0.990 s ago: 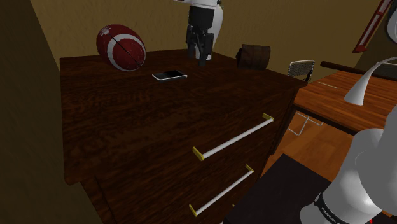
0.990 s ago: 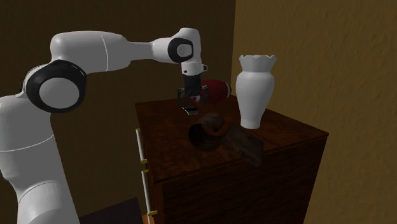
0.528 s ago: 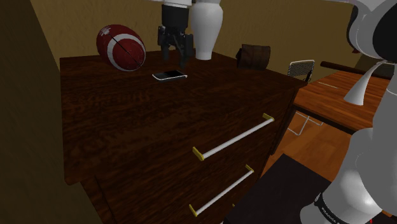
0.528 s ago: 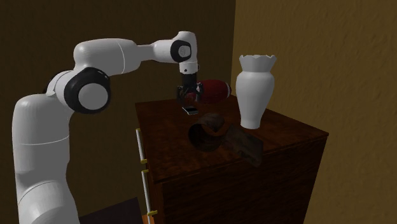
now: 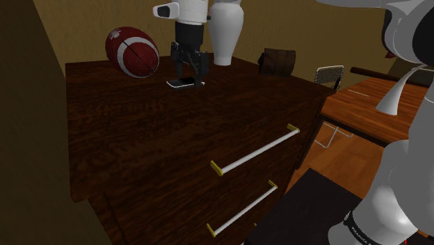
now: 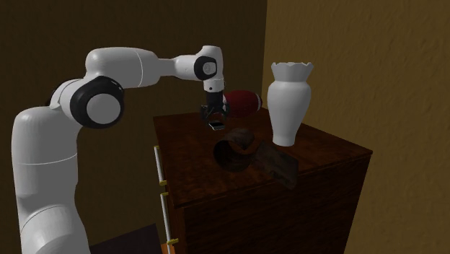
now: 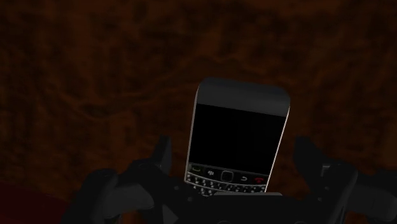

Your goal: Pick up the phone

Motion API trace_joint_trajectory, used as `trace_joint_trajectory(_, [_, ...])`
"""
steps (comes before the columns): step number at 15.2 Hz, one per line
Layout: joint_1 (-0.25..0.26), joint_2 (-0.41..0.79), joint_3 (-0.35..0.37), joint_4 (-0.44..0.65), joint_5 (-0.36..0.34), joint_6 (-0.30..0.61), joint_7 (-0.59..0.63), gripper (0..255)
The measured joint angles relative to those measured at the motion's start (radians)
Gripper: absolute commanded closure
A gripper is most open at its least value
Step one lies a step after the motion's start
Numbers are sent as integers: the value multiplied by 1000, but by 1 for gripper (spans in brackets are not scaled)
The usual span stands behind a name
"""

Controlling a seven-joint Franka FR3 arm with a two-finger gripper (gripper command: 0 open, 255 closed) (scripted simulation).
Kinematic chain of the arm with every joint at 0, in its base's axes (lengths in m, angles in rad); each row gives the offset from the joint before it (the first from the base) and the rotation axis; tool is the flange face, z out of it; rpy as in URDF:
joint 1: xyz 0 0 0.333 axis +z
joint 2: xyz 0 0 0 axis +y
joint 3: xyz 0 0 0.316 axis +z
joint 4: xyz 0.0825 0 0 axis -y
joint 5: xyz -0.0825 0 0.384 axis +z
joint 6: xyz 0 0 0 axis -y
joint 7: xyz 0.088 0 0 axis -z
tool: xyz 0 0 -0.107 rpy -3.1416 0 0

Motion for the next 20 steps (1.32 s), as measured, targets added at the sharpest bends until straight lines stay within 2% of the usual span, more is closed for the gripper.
trace_joint_trajectory(10, [0, -3, 0, -6, 0, 7, 0, 255])
trace_joint_trajectory(20, [3, 44, 0, 180, -4, -136, 1, 255])
